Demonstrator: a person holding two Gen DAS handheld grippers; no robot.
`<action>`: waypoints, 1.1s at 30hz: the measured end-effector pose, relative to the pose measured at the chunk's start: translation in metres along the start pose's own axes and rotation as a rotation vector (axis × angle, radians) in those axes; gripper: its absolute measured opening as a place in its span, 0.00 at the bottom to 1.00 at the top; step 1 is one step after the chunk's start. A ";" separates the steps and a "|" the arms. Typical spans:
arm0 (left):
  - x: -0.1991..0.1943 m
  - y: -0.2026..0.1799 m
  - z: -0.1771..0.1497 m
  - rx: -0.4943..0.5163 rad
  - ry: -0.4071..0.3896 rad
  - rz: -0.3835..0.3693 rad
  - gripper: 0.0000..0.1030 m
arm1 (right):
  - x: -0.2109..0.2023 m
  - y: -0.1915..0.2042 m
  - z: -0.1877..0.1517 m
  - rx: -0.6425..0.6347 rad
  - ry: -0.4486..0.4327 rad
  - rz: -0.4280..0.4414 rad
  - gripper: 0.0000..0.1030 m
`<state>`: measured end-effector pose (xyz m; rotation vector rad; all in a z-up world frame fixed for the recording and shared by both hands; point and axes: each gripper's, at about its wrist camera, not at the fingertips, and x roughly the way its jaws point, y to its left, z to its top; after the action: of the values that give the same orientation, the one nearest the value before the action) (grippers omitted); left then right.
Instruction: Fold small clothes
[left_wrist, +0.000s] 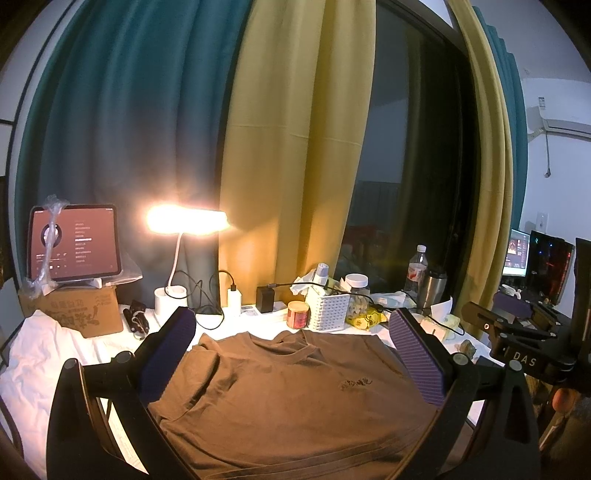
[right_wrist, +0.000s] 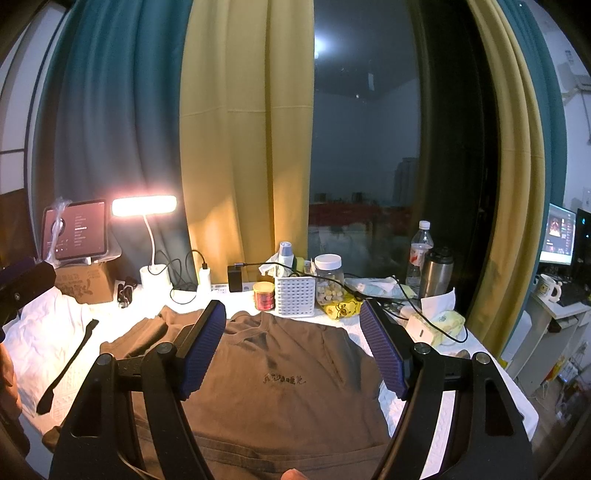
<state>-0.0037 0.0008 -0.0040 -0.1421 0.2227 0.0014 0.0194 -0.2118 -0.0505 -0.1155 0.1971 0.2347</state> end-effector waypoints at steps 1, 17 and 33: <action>0.000 0.000 0.000 -0.001 0.000 -0.001 0.99 | 0.000 0.000 0.000 0.000 0.001 0.000 0.76; -0.002 -0.003 -0.004 0.011 0.006 0.002 0.99 | 0.001 0.000 0.000 -0.001 0.004 0.001 0.76; 0.005 0.000 0.001 0.023 -0.002 0.006 0.99 | 0.003 -0.003 0.000 -0.001 0.008 0.001 0.76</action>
<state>0.0009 0.0009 -0.0042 -0.1186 0.2211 0.0048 0.0231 -0.2138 -0.0505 -0.1178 0.2050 0.2351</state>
